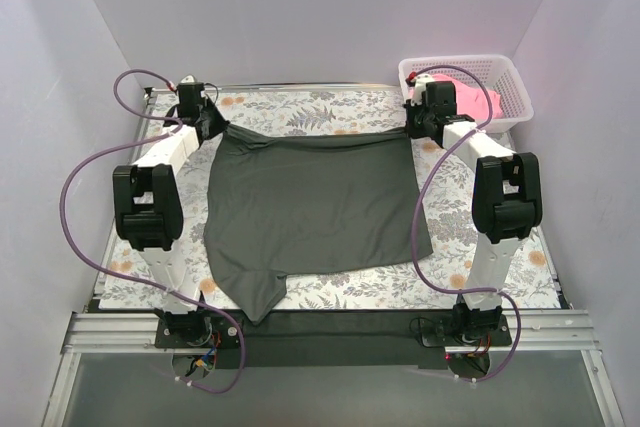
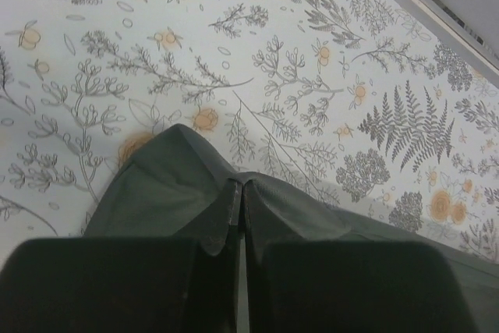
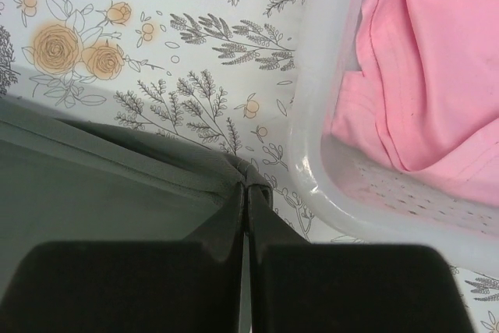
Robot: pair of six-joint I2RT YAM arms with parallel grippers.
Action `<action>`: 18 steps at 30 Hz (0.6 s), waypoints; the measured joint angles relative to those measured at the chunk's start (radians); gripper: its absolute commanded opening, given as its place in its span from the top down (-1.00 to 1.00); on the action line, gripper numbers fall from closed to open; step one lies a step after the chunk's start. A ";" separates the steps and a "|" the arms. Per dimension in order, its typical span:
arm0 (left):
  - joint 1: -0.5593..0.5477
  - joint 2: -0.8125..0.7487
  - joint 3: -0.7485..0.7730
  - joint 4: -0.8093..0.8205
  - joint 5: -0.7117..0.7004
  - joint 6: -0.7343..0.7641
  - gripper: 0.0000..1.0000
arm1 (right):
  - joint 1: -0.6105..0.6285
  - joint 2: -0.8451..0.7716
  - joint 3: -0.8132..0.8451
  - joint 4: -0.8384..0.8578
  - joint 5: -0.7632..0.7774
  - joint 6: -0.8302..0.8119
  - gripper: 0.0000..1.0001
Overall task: Fold and stack the t-shirts
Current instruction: Fold the tshirt
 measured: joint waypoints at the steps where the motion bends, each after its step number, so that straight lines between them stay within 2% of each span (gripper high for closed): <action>1: 0.000 -0.016 -0.012 -0.015 0.000 -0.010 0.98 | -0.002 0.000 0.005 0.001 -0.002 0.000 0.97; 13: 0.000 -0.202 -0.102 -0.179 -0.002 -0.128 1.00 | -0.005 0.000 0.006 -0.002 -0.028 -0.001 0.97; 18: 0.000 -0.294 -0.183 -0.226 0.000 -0.183 1.00 | -0.005 -0.008 -0.011 -0.004 -0.027 -0.001 0.97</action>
